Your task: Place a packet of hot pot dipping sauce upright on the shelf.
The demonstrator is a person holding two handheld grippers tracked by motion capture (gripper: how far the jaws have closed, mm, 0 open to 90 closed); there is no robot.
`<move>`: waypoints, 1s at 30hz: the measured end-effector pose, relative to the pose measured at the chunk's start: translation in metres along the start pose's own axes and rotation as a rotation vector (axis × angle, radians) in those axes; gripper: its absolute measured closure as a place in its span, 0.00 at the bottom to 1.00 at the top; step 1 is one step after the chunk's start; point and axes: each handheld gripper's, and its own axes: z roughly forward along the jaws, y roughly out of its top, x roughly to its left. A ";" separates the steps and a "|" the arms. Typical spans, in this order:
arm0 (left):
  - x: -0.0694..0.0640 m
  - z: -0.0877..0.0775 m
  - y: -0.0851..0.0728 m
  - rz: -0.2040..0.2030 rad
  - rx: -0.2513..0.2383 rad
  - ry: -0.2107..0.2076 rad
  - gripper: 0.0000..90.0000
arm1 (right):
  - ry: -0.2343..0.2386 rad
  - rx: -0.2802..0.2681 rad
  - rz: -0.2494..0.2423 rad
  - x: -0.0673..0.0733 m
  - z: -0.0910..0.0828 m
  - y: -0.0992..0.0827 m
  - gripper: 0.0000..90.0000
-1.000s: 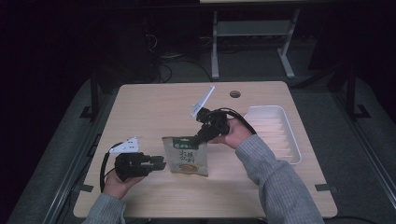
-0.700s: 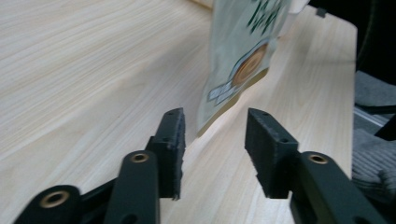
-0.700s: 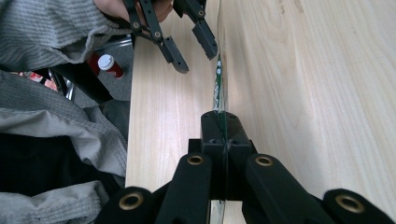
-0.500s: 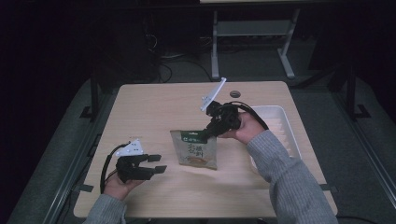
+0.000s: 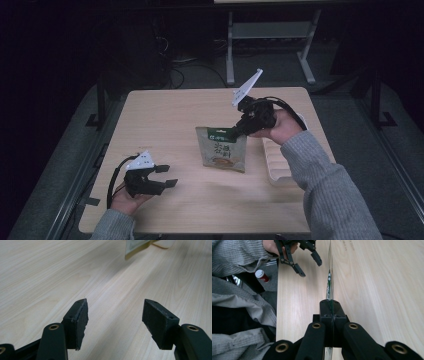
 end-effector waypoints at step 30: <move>0.002 0.006 -0.003 -0.005 0.029 -0.010 0.36 | -0.102 0.014 0.070 -0.005 -0.079 -0.056 1.00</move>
